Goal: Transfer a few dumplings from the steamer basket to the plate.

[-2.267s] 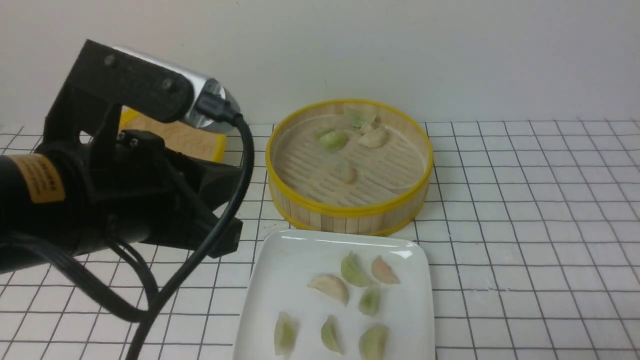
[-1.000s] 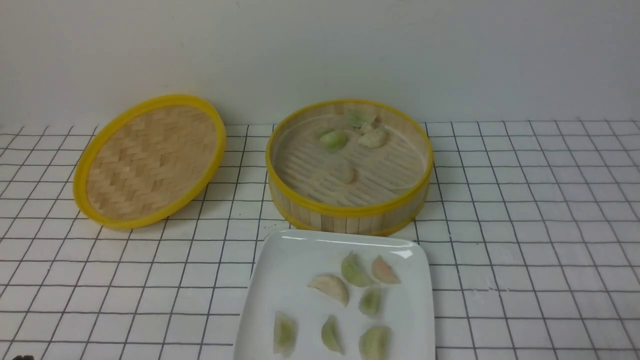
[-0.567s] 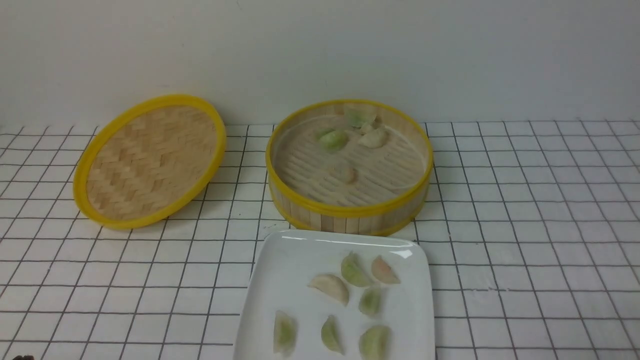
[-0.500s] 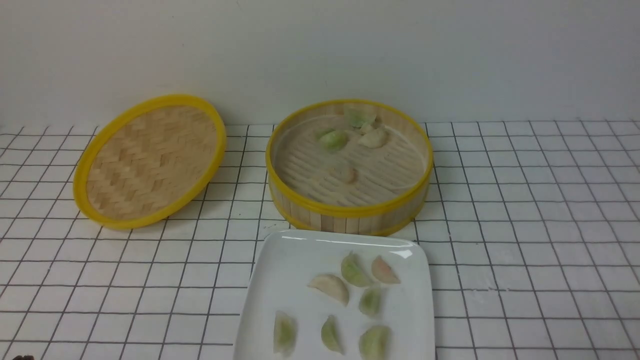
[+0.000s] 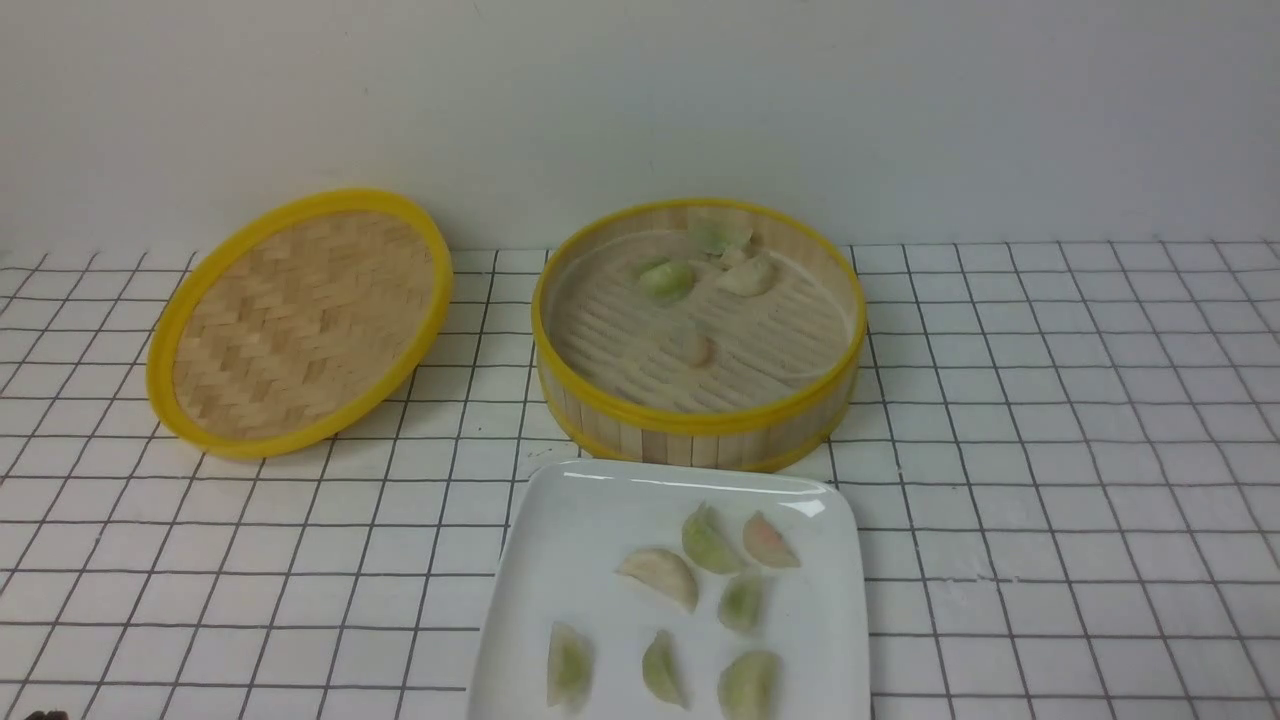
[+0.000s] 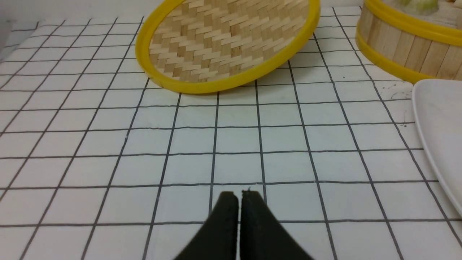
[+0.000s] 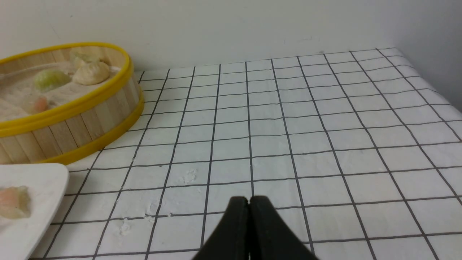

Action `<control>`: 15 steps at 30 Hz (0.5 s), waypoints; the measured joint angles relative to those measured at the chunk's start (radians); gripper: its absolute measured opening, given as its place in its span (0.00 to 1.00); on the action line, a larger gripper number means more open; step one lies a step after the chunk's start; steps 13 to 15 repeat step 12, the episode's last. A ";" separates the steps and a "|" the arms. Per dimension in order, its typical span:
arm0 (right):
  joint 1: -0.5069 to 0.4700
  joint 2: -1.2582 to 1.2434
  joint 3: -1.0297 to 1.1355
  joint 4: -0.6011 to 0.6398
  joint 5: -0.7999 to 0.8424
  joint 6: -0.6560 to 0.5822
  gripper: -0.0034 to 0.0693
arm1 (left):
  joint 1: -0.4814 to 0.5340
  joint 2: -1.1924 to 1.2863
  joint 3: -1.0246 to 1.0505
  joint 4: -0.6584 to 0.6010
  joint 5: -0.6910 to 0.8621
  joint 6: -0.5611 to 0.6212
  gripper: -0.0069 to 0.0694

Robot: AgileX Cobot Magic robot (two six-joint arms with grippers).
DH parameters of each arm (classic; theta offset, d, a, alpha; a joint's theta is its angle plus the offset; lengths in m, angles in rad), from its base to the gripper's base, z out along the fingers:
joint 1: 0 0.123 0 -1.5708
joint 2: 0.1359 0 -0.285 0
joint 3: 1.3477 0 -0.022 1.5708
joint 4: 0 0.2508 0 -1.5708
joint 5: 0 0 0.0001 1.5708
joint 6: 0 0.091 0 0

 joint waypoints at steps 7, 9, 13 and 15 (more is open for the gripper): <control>0.000 0.000 0.000 0.000 0.000 0.000 0.03 | 0.000 0.000 0.000 0.000 0.000 0.000 0.08; 0.000 0.000 0.000 0.000 0.000 0.003 0.03 | 0.000 0.000 0.000 0.000 0.000 0.000 0.08; 0.000 0.000 0.000 0.000 0.000 0.005 0.03 | 0.000 0.000 0.000 0.000 0.000 0.000 0.08; 0.000 0.000 0.000 0.000 0.000 0.005 0.03 | 0.000 0.000 0.000 0.000 0.000 0.000 0.08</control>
